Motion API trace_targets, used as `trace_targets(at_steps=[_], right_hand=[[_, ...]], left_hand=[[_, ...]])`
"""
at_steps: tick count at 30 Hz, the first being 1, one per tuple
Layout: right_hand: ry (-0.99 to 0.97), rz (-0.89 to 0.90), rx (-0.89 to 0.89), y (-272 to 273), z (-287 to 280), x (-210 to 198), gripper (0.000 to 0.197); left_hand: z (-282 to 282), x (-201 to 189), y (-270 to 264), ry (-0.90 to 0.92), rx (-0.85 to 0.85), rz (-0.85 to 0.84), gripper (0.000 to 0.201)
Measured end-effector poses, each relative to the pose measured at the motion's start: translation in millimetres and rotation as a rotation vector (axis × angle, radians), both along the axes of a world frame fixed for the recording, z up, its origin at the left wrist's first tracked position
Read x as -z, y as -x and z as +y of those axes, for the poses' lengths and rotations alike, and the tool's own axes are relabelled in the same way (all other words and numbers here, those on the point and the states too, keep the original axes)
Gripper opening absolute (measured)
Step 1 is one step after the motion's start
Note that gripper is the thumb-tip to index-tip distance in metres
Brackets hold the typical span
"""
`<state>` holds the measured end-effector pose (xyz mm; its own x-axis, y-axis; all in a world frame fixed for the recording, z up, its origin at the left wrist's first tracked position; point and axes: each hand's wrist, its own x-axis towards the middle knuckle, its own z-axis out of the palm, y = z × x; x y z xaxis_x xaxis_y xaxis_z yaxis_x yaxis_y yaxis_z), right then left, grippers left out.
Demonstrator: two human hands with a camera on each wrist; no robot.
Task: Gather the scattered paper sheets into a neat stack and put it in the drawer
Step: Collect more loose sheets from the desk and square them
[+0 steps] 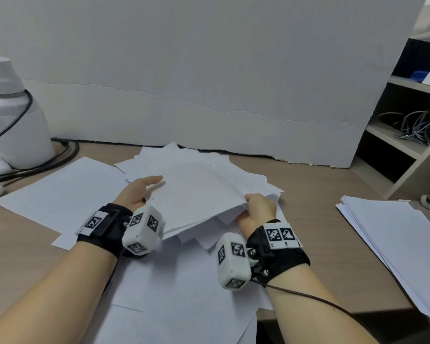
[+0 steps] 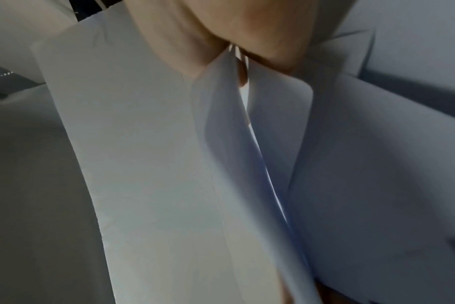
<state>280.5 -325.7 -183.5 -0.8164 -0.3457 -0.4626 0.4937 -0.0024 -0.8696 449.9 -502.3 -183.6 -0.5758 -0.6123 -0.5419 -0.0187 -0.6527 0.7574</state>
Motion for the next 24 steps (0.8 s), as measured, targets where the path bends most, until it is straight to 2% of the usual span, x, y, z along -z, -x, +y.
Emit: trace_targets(at_steps=[2,5,9,11,13,17,19,22,24], right_hand=[[0.085,-0.047,-0.084,-9,-3,-2,0.009],[0.256,-0.233,-0.264,-20,-3,-15,0.018],[0.229,-0.265,-0.501,-15,14,-21,0.02],[0.21,-0.257,-0.505,-7,23,-26,0.017],[0.175,-0.231,-0.41,9,33,-28,0.015],[0.004,0.001,-0.137,49,48,-24,0.021],[-0.061,0.128,-0.117,56,49,-29,0.021],[-0.145,0.331,-0.33,59,37,-45,0.029],[-0.198,0.485,-0.518,59,24,-56,0.059]], left_hand=[[6,-2,4,-0.002,0.027,-0.011,0.035],[11,-5,13,0.049,0.04,-0.078,0.023],[17,-10,20,0.186,0.118,-0.214,0.016],[18,-11,19,0.278,0.142,-0.283,0.014],[12,-8,16,0.353,0.14,-0.328,0.017],[4,-6,0,0.434,0.087,-0.268,0.017],[1,-8,-7,0.513,0.09,-0.19,0.023],[5,-20,-12,0.603,0.105,-0.069,0.017],[9,-31,-12,0.625,0.121,0.031,0.02]])
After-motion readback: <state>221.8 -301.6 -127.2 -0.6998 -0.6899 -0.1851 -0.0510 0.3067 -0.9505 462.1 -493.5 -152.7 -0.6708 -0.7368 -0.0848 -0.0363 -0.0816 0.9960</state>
